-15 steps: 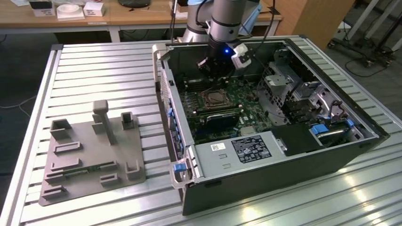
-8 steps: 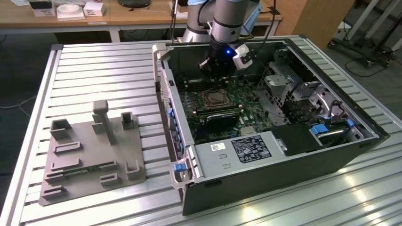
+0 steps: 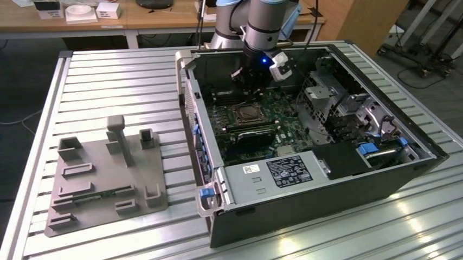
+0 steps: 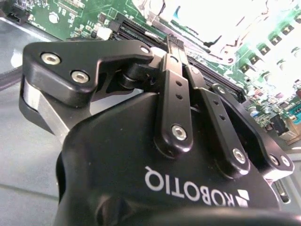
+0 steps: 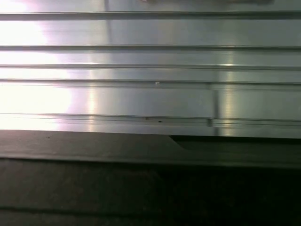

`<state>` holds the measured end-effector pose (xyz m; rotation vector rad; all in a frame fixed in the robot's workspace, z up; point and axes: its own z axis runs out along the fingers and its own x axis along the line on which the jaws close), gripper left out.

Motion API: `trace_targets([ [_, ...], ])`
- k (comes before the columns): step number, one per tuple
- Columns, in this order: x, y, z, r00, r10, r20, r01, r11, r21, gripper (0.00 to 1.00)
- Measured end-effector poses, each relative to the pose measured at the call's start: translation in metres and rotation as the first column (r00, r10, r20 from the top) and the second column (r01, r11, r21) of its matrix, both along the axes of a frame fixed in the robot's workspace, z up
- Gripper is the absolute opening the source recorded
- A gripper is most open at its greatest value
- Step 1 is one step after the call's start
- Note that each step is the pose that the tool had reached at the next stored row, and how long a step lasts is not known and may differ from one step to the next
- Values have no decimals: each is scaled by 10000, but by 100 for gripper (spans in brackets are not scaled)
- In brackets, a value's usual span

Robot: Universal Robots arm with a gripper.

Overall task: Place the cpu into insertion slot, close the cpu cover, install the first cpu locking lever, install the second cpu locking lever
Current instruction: 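Install the first cpu locking lever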

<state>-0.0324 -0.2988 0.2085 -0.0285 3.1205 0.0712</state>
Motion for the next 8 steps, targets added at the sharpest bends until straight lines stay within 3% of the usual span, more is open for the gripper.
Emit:
trace_targets([
  [8,6,2,-19,10000,3,-10,-3,10000,27,11],
])
